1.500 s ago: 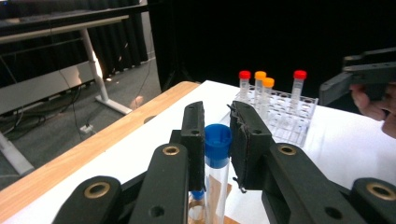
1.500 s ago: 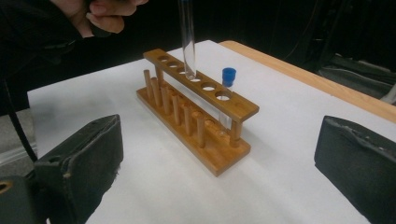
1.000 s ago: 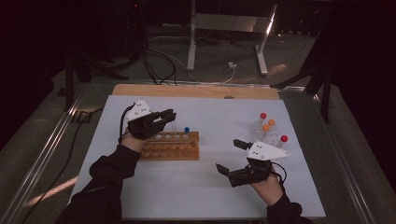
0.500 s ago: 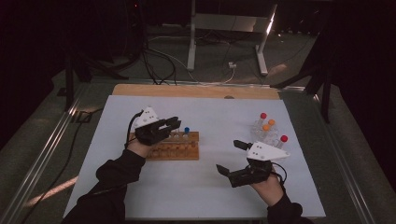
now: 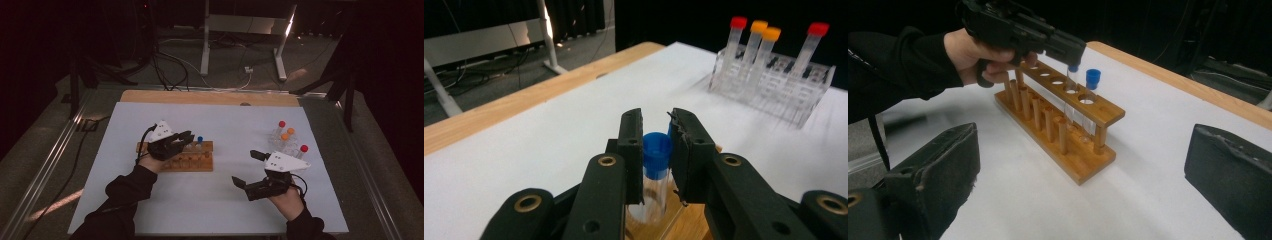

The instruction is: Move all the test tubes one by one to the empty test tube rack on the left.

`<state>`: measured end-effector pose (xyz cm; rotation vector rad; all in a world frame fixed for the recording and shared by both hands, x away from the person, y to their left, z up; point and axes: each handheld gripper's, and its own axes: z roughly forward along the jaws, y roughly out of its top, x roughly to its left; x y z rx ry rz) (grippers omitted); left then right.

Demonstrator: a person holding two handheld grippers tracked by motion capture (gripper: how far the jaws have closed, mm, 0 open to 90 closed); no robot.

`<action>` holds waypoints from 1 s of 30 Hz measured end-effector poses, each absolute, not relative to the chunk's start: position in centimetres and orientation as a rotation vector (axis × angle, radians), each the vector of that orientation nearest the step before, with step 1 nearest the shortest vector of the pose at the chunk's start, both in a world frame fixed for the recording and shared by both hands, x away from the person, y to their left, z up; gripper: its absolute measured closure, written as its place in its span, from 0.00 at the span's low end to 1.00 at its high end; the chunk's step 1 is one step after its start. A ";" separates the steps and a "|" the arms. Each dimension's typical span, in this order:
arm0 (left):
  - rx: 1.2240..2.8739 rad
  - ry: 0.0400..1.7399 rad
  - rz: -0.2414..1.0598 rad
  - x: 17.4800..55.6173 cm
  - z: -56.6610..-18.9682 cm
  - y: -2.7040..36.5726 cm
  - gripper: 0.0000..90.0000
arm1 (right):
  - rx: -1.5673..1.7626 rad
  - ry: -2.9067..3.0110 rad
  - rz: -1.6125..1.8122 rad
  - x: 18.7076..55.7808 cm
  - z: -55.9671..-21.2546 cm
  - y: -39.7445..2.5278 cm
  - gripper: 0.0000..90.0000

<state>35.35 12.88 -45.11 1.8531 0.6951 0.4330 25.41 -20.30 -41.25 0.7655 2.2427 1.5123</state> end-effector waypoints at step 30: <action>1.801 0.668 0.409 34.5 -43.6 13.8 0.48 | 0.770 2.224 1.529 25.5 -40.6 -21.1 0.01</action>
